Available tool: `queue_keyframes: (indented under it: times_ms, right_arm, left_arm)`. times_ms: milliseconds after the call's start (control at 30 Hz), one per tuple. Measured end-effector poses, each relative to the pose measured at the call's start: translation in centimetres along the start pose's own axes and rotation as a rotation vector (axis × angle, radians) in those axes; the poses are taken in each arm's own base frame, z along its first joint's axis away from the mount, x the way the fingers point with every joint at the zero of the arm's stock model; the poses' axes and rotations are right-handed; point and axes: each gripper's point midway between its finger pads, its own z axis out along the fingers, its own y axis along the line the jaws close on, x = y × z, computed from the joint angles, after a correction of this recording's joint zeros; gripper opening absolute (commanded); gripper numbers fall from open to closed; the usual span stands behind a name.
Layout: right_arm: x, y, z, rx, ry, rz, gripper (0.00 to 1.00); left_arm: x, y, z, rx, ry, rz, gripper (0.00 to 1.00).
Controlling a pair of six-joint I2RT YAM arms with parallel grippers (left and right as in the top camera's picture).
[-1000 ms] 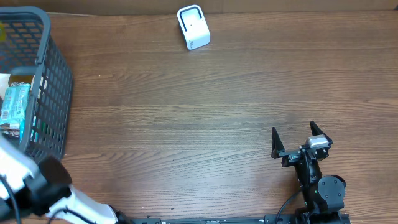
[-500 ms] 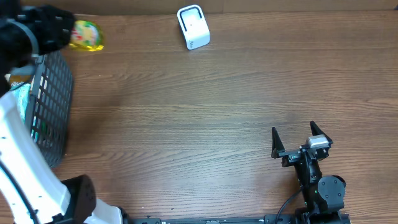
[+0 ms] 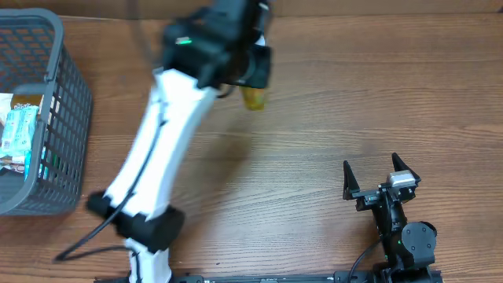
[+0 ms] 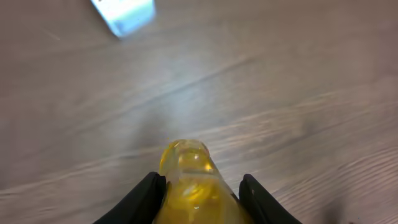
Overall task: Scan the item barcode
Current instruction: 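Carry the bottle past the scanner and set it on the table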
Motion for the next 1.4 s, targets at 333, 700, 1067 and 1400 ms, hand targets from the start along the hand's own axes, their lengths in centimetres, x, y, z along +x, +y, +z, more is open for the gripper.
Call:
queue_keyframes:
  times_ms: [333, 700, 1067, 1400]
  right_arm:
    - [0.0, 0.0, 0.0, 0.0, 0.0, 0.0, 1.0]
    - [0.0, 0.0, 0.0, 0.0, 0.0, 0.0, 1.0]
    - [0.0, 0.0, 0.0, 0.0, 0.0, 0.0, 1.0]
    - [0.0, 0.0, 0.0, 0.0, 0.0, 0.0, 1.0]
  left_arm:
    - [5.7, -7.3, 12.1, -0.021, 0.22, 0.048, 0.31]
    - [7.8, -13.3, 15.9, -0.076, 0.128, 0.071, 0.35]
    - [8.0, -14.9, 17.3, -0.116, 0.039, 0.091, 0.36]
    - [8.6, -12.1, 20.1, -0.133, 0.108, 0.104, 0.36]
